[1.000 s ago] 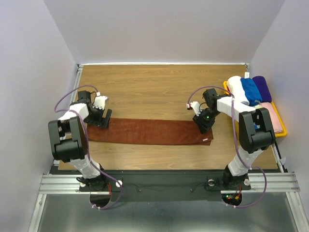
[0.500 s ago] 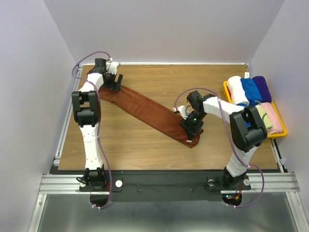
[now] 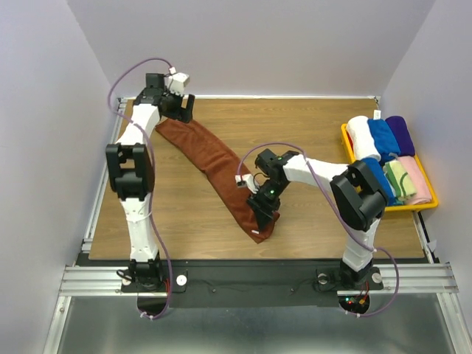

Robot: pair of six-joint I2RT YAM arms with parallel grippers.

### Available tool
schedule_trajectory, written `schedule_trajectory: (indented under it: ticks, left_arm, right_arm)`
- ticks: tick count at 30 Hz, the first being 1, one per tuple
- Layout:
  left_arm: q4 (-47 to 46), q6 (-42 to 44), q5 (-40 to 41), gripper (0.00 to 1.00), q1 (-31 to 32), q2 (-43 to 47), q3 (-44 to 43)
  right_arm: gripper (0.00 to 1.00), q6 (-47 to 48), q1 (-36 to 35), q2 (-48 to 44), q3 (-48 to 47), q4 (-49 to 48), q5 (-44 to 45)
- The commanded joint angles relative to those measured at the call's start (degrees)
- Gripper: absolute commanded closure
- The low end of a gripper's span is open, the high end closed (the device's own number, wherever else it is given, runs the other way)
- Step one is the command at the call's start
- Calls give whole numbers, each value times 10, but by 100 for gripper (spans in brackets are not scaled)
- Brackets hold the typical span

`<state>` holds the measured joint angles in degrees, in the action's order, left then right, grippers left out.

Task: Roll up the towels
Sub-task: Fold the towel

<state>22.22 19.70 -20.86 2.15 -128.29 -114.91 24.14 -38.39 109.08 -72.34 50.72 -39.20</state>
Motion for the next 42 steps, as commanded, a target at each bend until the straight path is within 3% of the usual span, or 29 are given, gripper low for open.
schedule_trajectory:
  ticks: [1,5,11,13,20,31,42]
  left_arm:
    - [-45,-28,8,1,7,153,98]
    - [-75,-10,63,1,49,198,202]
    - [-79,-92,30,1,67,188,239]
    - [-79,-105,56,1,74,182,246]
    - [-62,-136,130,1,86,124,254]
    - [9,-99,106,1,101,-23,103]
    - [39,-69,41,1,136,-173,-127]
  right_arm:
    - [35,-7,23,-83,-11,-8,-13]
    - [40,4,53,-96,-25,-8,31]
    - [65,27,67,-22,-75,-12,92]
    - [73,25,67,-3,-82,-15,95]
    - [80,17,66,36,-38,-35,84]
    - [80,-18,35,42,52,-66,6]
    - [76,-113,15,86,11,-145,-49]
